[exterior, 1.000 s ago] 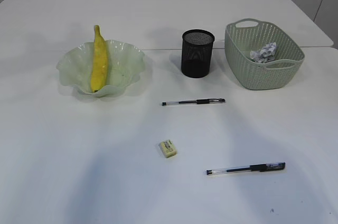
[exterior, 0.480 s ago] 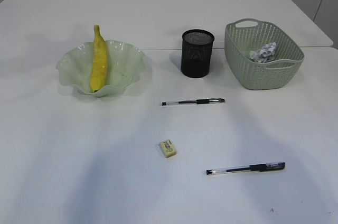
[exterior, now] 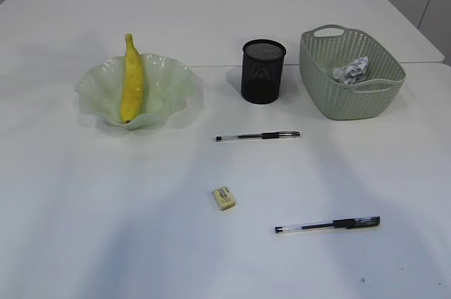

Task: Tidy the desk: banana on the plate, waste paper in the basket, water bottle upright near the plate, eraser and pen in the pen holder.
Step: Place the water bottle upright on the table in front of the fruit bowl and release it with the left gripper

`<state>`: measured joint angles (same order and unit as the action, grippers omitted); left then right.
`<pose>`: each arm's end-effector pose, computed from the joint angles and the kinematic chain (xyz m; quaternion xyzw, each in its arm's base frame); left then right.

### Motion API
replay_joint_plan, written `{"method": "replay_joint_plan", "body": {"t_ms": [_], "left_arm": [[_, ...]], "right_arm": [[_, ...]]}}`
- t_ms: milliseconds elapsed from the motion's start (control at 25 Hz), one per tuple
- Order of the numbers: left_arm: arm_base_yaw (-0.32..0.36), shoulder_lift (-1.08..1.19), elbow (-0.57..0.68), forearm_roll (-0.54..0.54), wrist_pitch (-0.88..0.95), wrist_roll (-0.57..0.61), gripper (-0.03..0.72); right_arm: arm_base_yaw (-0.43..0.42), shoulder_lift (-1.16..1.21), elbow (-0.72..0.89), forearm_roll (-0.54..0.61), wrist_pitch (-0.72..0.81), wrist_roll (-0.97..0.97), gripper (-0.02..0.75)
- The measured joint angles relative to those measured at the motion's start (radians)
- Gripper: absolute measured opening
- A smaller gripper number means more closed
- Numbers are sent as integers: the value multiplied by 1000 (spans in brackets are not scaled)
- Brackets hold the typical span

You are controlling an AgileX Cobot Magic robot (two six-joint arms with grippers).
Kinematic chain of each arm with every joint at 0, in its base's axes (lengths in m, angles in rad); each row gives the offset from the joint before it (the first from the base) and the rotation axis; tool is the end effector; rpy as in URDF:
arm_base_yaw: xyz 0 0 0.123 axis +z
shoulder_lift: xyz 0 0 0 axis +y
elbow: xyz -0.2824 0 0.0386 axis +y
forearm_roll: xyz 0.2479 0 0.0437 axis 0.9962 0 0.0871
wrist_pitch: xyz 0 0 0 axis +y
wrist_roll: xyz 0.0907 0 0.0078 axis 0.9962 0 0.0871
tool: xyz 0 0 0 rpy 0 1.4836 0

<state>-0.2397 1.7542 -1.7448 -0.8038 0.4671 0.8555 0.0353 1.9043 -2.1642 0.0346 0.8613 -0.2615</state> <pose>0.4019 -0.1287 0.4129 0.2341 0.7525 -0.1694 0.5918 0.4361 0.0178 0.4383 -0.1246 0.8545 -0.0400 0.5027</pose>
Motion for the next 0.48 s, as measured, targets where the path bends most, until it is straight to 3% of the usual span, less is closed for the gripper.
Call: {"method": "replay_joint_plan", "body": {"t_ms": [480], "left_arm": [[0, -159, 0, 102, -8, 2, 380]], "right_arm": [[-2, -71, 0, -4, 52, 7, 534]]}}
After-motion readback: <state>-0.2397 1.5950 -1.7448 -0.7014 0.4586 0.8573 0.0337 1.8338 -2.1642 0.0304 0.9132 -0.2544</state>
